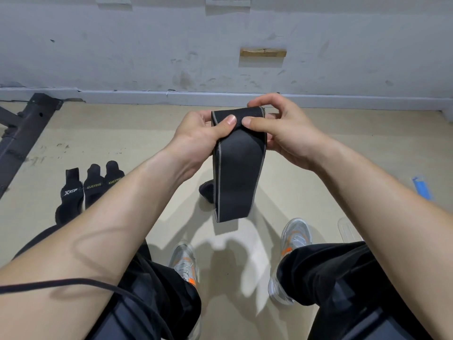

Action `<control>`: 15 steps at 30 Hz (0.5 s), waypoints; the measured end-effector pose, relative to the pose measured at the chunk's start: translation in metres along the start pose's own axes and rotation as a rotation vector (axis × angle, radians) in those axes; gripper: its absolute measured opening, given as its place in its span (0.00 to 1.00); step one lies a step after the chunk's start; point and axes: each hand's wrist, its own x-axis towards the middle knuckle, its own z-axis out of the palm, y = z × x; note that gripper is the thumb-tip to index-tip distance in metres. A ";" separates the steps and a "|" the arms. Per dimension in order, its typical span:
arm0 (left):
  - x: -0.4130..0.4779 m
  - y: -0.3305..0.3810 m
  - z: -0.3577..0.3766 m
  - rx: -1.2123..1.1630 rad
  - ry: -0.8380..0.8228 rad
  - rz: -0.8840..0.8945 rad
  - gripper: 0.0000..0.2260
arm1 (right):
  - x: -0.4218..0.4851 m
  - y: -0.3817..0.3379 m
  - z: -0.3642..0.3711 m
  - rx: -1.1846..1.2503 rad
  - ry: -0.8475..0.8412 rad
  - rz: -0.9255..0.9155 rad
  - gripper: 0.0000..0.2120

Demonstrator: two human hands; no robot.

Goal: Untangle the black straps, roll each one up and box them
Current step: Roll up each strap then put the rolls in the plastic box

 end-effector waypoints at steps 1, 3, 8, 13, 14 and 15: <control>0.000 -0.001 0.000 0.019 0.015 0.027 0.09 | 0.000 0.000 0.001 -0.046 -0.007 0.010 0.12; 0.000 -0.001 0.001 0.071 0.057 0.067 0.07 | -0.001 0.000 0.005 -0.084 -0.016 0.026 0.05; -0.004 0.000 0.005 0.185 0.062 0.121 0.10 | 0.000 0.001 0.006 -0.093 0.021 -0.040 0.05; -0.002 0.002 0.001 0.036 -0.014 0.012 0.12 | 0.000 0.004 0.004 -0.066 0.042 -0.094 0.03; -0.001 0.002 0.001 -0.012 -0.030 -0.031 0.13 | 0.000 0.005 0.004 -0.071 0.049 -0.099 0.04; -0.002 0.003 0.001 -0.050 -0.050 -0.072 0.13 | 0.000 0.005 0.004 -0.074 0.054 -0.105 0.04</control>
